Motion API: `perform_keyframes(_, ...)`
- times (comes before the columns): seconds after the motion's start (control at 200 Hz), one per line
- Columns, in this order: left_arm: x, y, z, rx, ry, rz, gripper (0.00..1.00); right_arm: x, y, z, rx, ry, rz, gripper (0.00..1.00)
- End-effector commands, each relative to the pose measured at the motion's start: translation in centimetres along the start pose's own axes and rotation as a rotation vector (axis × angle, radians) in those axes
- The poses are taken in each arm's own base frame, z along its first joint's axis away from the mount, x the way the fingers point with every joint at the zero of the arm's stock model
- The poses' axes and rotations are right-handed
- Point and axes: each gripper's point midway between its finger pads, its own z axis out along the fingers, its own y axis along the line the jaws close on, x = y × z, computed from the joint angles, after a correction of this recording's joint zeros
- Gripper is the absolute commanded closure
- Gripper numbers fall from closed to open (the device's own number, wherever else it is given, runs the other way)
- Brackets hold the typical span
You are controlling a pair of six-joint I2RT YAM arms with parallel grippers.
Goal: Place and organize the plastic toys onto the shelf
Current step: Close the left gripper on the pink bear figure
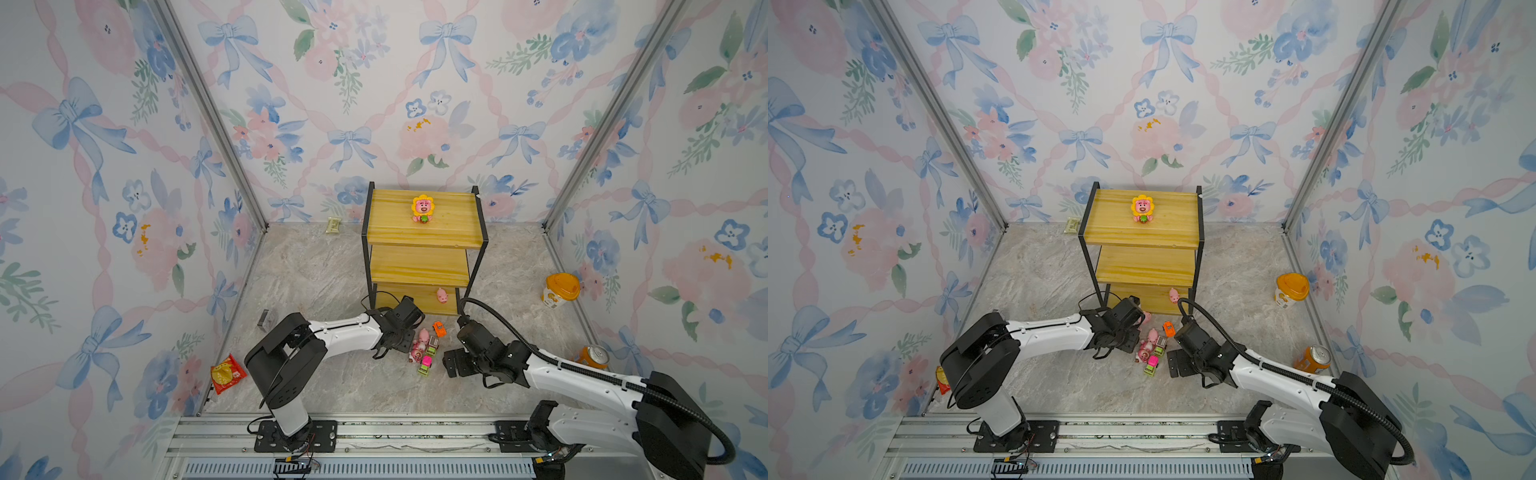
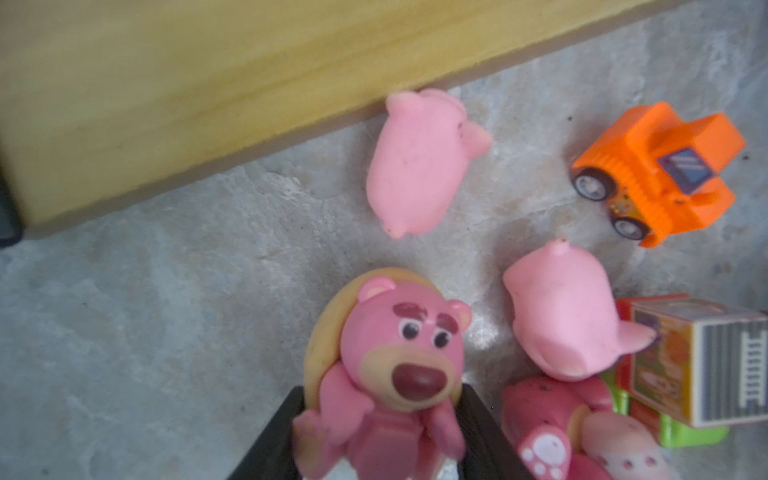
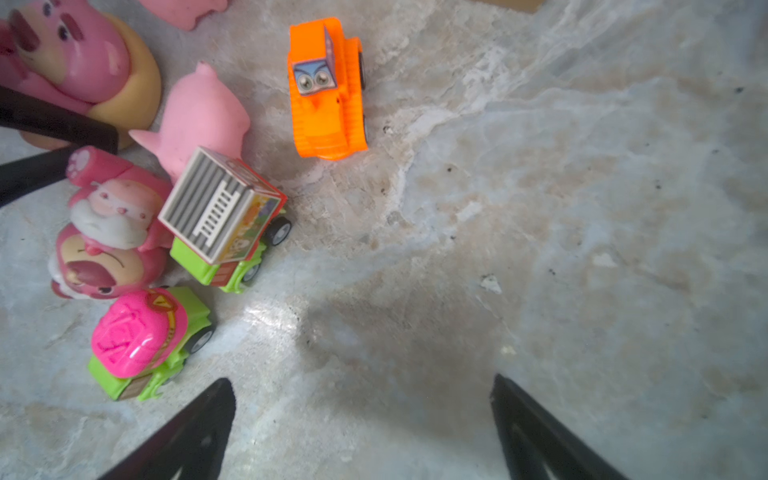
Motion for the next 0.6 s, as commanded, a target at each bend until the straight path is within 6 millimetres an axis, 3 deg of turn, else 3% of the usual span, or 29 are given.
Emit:
perform_keyframes(0.0,1.1,0.9,0.8,-0.031,0.045,0.001,0.67,-0.2,0.7,0.0,-0.018,0.001,-0.019,0.02)
perform_keyframes(0.245,1.2,0.7,0.2,-0.008,0.039,-0.001,0.78,0.0,0.4,-0.4,-0.008,0.002,-0.017,0.02)
perform_keyframes(0.595,1.0,1.2,-1.6,0.010,0.000,-0.025,0.83,0.0,0.3,-0.5,-0.008,0.000,-0.016,0.02)
